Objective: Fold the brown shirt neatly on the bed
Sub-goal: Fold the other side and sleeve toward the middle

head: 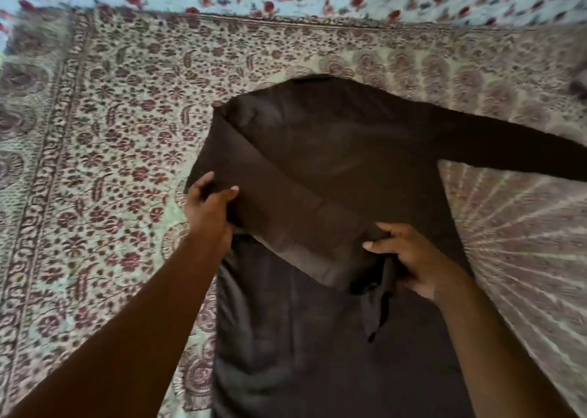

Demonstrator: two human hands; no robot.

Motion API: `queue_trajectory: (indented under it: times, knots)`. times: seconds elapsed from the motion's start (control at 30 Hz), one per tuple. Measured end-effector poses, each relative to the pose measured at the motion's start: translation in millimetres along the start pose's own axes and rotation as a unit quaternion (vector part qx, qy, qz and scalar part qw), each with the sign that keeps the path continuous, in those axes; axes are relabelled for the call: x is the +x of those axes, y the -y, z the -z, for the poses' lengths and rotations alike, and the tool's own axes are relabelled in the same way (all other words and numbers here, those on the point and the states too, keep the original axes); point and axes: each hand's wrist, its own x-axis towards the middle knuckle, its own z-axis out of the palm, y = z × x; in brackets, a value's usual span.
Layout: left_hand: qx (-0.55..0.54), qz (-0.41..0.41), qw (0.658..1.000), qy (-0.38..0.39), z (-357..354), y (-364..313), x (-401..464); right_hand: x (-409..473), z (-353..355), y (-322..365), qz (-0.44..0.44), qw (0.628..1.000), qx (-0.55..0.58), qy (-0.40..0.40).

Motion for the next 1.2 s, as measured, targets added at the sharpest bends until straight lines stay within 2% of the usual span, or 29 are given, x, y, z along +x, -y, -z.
queue_trajectory:
  times: [0.2, 0.3, 0.4, 0.53, 0.73, 0.77, 0.83, 0.9, 0.97, 1.0, 1.03, 1.07, 1.13, 1.17, 1.2]
  knots:
    - [0.073, -0.01, 0.997, 0.005, -46.0, 35.4, -12.5, -6.1, 86.5, -29.7, -0.028, 0.992, 0.02, -0.122]
    - [0.084, 0.004, 0.996, 0.03, -67.2, 51.8, -15.6, 1.3, 125.5, -29.4, 0.022, 0.97, -0.098, -0.223]
    - [0.094, 0.003, 0.994, 0.061, -92.2, 67.1, -20.1, 17.9, 161.6, -19.0, 0.065, 0.923, -0.229, -0.301]
    - [0.092, 0.024, 0.992, 0.082, -125.4, 87.7, -24.7, 44.8, 204.9, 10.9, 0.06, 0.851, -0.384, -0.354]
    - [0.142, 0.047, 0.981, 0.124, -163.2, 122.4, -27.0, 65.7, 262.2, 62.5, 0.021, 0.777, -0.497, -0.385]
    - [0.16, 0.05, 0.978, 0.127, -167.6, 127.9, -25.7, 68.8, 268.0, 66.8, 0.011, 0.757, -0.519, -0.396]
    - [0.199, 0.05, 0.971, 0.126, -175.5, 135.5, -24.0, 74.4, 270.3, 67.4, -0.001, 0.693, -0.589, -0.417]
    - [0.247, 0.049, 0.96, 0.121, -182.0, 137.0, -21.9, 79.2, 259.2, 58.1, 0.028, 0.652, -0.632, -0.418]
    - [0.308, 0.059, 0.943, 0.111, -182.3, 134.5, -23.0, 85.5, 238.5, 40.3, 0.097, 0.654, -0.646, -0.381]
    - [0.361, 0.037, 0.926, 0.103, -179.3, 133.3, -26.0, 89.4, 226.4, 28.9, 0.127, 0.668, -0.646, -0.348]
    - [0.439, -0.026, 0.894, 0.089, -175.0, 133.3, -30.0, 93.8, 215.5, 16.2, 0.142, 0.685, -0.644, -0.309]
    - [0.537, -0.136, 0.83, 0.063, -168.7, 134.0, -33.9, 97.8, 207.1, 3.6, 0.145, 0.697, -0.646, -0.274]
    - [0.677, -0.369, 0.637, 0.013, -152.4, 136.1, -40.4, 103.8, 201.8, -17.5, 0.143, 0.703, -0.647, -0.257]
    - [0.703, -0.433, 0.564, 0.02, -147.3, 136.6, -42.4, 105.0, 206.1, -23.8, 0.144, 0.702, -0.642, -0.271]
    - [0.722, -0.458, 0.517, 0.041, -142.8, 136.2, -40.8, 105.9, 211.9, -27.6, 0.142, 0.703, -0.635, -0.288]
